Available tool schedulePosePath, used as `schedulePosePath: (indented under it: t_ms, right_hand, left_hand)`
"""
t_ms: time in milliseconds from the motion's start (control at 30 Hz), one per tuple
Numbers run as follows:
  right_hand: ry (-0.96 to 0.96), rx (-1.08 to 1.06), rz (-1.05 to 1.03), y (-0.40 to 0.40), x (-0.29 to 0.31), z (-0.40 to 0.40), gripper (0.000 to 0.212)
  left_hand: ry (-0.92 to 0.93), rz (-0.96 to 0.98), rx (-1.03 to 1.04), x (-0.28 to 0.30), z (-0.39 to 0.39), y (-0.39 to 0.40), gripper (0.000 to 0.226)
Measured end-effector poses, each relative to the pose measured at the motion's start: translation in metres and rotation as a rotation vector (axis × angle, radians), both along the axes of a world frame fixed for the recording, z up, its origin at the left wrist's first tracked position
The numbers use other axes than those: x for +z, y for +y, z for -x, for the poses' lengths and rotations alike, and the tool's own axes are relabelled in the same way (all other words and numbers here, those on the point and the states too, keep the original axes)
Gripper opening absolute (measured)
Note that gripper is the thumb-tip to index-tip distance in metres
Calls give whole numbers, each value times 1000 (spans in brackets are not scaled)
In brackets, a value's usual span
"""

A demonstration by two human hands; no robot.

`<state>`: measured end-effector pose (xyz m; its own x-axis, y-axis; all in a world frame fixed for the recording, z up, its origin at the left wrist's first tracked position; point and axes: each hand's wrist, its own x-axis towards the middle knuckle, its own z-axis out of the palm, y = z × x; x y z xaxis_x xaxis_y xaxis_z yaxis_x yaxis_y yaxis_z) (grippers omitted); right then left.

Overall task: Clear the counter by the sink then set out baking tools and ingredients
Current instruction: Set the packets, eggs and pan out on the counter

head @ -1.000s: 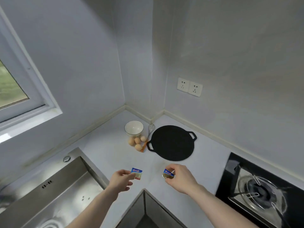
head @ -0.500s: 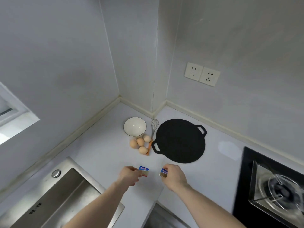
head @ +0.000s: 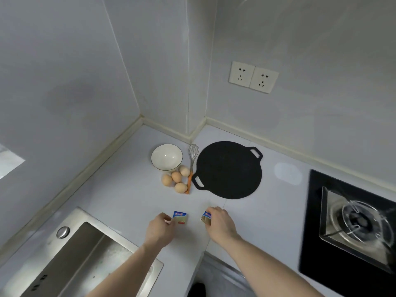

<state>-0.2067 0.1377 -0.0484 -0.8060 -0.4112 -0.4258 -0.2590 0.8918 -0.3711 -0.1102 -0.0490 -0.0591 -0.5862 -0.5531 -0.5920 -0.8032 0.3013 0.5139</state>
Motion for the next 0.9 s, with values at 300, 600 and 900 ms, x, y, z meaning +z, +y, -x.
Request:
schedulePosePath:
  t_ms: [300, 600, 900]
  right_hand:
    - [-59, -235, 209, 105, 45, -66, 58]
    - [162, -652, 384, 277, 116, -172, 53]
    - [536, -1019, 374, 479, 193, -394, 52]
  left_hand:
    - [174, 80, -418, 49, -23, 52, 15]
    - [474, 58, -992, 118, -23, 242, 21]
    - [786, -73, -1500, 196, -134, 473, 26]
